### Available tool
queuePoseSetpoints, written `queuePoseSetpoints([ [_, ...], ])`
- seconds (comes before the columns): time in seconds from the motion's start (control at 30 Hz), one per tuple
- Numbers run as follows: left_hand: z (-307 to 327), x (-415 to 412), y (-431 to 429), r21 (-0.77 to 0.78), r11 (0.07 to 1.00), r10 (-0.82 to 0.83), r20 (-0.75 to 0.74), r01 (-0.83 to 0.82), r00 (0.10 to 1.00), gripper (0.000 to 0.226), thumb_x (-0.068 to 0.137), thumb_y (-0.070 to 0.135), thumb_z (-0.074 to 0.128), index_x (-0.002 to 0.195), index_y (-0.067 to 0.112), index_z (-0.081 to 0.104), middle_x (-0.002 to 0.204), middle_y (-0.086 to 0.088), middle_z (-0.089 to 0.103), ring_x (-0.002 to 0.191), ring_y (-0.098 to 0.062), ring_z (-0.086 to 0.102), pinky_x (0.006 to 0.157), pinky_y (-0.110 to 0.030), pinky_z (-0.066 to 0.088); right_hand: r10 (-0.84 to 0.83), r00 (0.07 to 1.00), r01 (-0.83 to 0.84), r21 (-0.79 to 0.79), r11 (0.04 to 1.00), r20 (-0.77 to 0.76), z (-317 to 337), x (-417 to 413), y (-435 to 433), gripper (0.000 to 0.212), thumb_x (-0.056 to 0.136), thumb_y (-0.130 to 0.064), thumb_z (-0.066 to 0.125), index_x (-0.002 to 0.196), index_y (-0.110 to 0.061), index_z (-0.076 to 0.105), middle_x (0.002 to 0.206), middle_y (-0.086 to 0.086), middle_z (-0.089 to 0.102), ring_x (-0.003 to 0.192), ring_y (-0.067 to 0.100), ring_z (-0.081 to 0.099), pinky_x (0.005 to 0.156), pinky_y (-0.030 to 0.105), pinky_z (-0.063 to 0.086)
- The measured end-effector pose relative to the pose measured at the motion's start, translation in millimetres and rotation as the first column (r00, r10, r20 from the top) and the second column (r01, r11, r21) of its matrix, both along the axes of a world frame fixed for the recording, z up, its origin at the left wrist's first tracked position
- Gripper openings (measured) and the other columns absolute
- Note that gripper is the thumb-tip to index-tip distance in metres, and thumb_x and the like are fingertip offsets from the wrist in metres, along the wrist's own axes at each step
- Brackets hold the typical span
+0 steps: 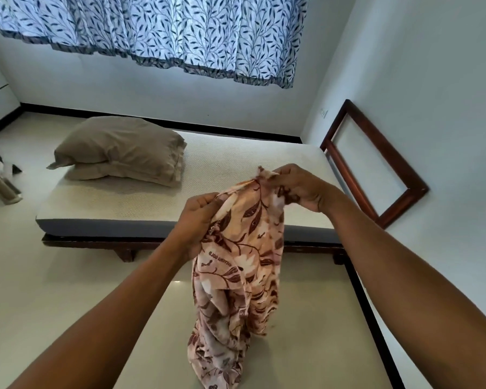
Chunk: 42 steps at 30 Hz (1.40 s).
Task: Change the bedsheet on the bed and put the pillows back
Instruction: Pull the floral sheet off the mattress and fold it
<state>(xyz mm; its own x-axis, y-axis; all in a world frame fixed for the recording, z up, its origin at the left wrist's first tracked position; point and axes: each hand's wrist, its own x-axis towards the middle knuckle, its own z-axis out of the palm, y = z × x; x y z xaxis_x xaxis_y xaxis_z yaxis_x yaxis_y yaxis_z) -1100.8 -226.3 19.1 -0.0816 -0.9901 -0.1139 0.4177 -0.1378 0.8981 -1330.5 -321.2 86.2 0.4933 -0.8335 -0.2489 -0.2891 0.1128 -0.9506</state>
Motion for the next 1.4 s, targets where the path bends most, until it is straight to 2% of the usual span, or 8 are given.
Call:
queuePoseSetpoints([
  [0.1,-3,5,0,0.025,1.0,0.017,0.04,-0.018,0.999,0.031,0.099,0.021,0.061,0.106,-0.008,0.069,0.084,-0.022,0.071,0.065,-0.024,0.068,0.057,-0.027,0.057,-0.142,0.988,0.127,-0.219,0.967,-0.058,-11,17,1,0.025,0.093,-0.027,0.073,0.083,-0.006,0.079,0.063,0.003,0.06,0.056,0.011,0.044,0.051,0.022,0.034],
  [0.5,-18,13,8,-0.158,0.966,0.238,0.238,-0.204,0.942,0.02,0.088,0.018,0.073,0.096,-0.001,0.075,0.089,-0.026,0.074,0.079,-0.035,0.071,0.077,-0.06,0.058,-0.573,0.807,0.584,-0.338,0.738,0.142,-62,61,15,0.026,0.083,-0.038,0.083,0.074,-0.017,0.073,0.067,0.001,0.071,0.061,0.025,0.066,0.062,0.045,0.056],
  [0.67,-19,9,20,-0.314,0.917,0.341,0.304,-0.244,0.89,0.025,0.095,0.016,0.069,0.119,0.016,0.063,0.078,-0.021,0.072,0.07,-0.047,0.068,0.061,-0.064,0.056,-0.626,0.776,0.623,-0.256,0.739,0.08,-67,64,15,0.05,0.093,-0.045,0.07,0.069,0.0,0.069,0.066,0.015,0.07,0.055,0.031,0.056,0.054,0.044,0.049],
  [0.77,-16,5,28,-0.334,0.918,0.31,0.273,-0.213,0.911,0.046,0.093,0.021,0.068,0.136,0.027,0.055,0.071,-0.032,0.063,0.062,-0.057,0.059,0.057,-0.067,0.052,-0.661,0.75,0.649,-0.206,0.732,0.011,-69,63,17,0.016,0.09,-0.024,0.074,0.086,-0.009,0.071,0.08,0.01,0.072,0.066,0.023,0.063,0.068,0.041,0.059],
  [0.9,-17,7,29,-0.259,0.937,0.29,0.196,-0.236,0.937,0.047,0.095,0.022,0.068,0.139,0.034,0.056,0.074,-0.04,0.061,0.065,-0.068,0.052,0.061,-0.078,0.046,-0.518,0.854,0.47,-0.491,0.733,0.044,-61,63,36,0.013,0.094,-0.006,0.061,0.098,-0.017,0.066,0.087,-0.003,0.072,0.08,0.016,0.071,0.065,0.031,0.055],
  [1.1,-14,8,35,-0.234,0.943,0.289,0.217,-0.238,0.932,0.042,0.097,0.015,0.064,0.138,0.026,0.057,0.083,-0.022,0.075,0.083,-0.047,0.072,0.073,-0.067,0.057,-0.181,0.972,0.212,-0.227,0.95,0.151,-57,60,61,0.025,0.086,-0.005,0.056,0.068,0.001,0.072,0.074,0.017,0.07,0.076,0.024,0.068,0.078,0.039,0.056],
  [1.23,-13,8,39,-0.26,0.936,0.306,0.267,-0.238,0.914,0.044,0.097,0.015,0.064,0.139,0.024,0.056,0.09,-0.013,0.078,0.086,-0.033,0.076,0.076,-0.058,0.061,-0.095,0.993,0.114,-0.342,0.933,0.073,-58,62,73,0.038,0.086,-0.037,0.08,0.077,-0.001,0.071,0.069,0.0,0.065,0.062,0.012,0.059,0.061,0.024,0.049],
  [1.4,-16,10,49,-0.145,0.963,0.253,0.191,-0.228,0.948,0.038,0.1,0.015,0.061,0.137,0.019,0.057,0.082,-0.015,0.075,0.082,-0.033,0.075,0.075,-0.045,0.062,-0.1,0.987,0.148,-0.489,0.86,0.122,-63,65,76,0.014,0.082,-0.01,0.084,0.089,0.001,0.077,0.09,0.004,0.074,0.084,0.012,0.07,0.077,0.024,0.053],
])
